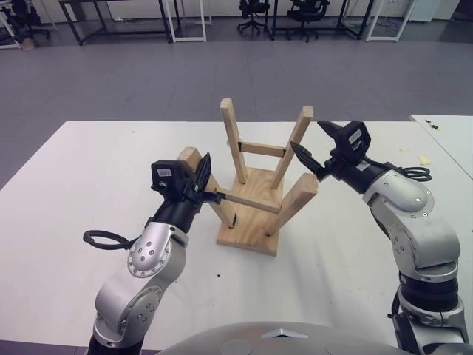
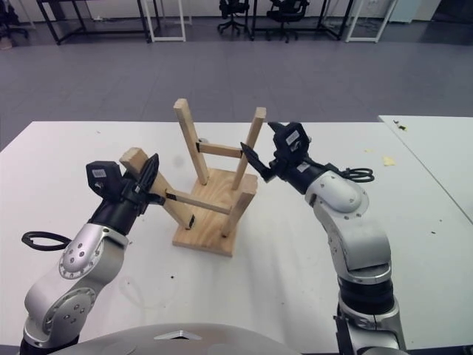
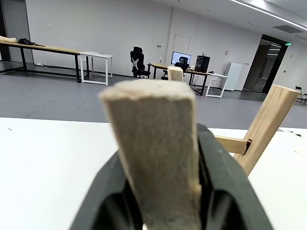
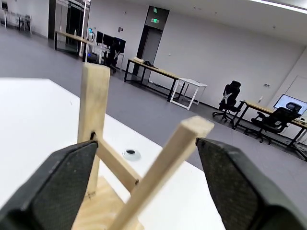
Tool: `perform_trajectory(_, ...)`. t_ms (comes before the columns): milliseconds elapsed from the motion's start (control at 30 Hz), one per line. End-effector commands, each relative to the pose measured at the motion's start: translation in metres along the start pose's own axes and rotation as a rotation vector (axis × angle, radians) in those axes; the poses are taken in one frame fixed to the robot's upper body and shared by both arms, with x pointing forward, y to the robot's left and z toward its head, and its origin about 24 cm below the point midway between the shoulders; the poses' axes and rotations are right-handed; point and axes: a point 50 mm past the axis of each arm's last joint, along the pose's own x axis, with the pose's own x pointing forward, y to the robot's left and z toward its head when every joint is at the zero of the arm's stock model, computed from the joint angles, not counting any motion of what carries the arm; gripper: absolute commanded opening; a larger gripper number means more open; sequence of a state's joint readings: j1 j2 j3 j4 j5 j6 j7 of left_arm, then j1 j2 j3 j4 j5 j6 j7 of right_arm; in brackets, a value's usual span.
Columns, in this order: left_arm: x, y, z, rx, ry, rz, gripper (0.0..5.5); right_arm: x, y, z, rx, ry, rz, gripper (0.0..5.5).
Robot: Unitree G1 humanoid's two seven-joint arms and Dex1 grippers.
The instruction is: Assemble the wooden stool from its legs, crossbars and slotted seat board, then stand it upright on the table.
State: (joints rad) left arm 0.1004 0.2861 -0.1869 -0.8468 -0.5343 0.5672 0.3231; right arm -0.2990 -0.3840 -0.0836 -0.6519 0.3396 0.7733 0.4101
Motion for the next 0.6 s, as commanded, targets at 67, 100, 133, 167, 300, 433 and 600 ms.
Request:
perform_trajectory(67, -0.017, 0.023, -0.033, 0.102, 0.171, 0.164, 1.06, 0.001, 0.013, 0.078, 0.098, -0.245, 0.126, 3.83)
perform_trajectory(100, -0.018, 0.023, -0.032, 0.097, 0.159, 0.171, 1.06, 0.001, 0.016, 0.087, 0.108, -0.263, 0.152, 3.83)
perform_trajectory(133, -0.019, 0.022, -0.031, 0.091, 0.147, 0.173, 1.06, 0.001, 0.018, 0.093, 0.117, -0.274, 0.171, 3.83)
perform_trajectory(167, -0.019, 0.021, -0.031, 0.082, 0.140, 0.172, 1.06, 0.000, 0.018, 0.097, 0.124, -0.281, 0.189, 3.83)
perform_trajectory(300, -0.016, 0.018, -0.037, 0.087, 0.158, 0.166, 1.06, 0.004, 0.035, 0.105, 0.013, -0.213, 0.295, 3.83)
perform_trajectory(433, 0.000, 0.014, -0.040, 0.137, 0.187, 0.188, 1.06, 0.011, 0.046, 0.091, -0.071, -0.130, 0.193, 3.83)
perform_trajectory(600, 0.013, 0.003, -0.040, 0.169, 0.201, 0.145, 1.06, 0.020, 0.072, 0.074, -0.280, -0.035, 0.176, 3.83)
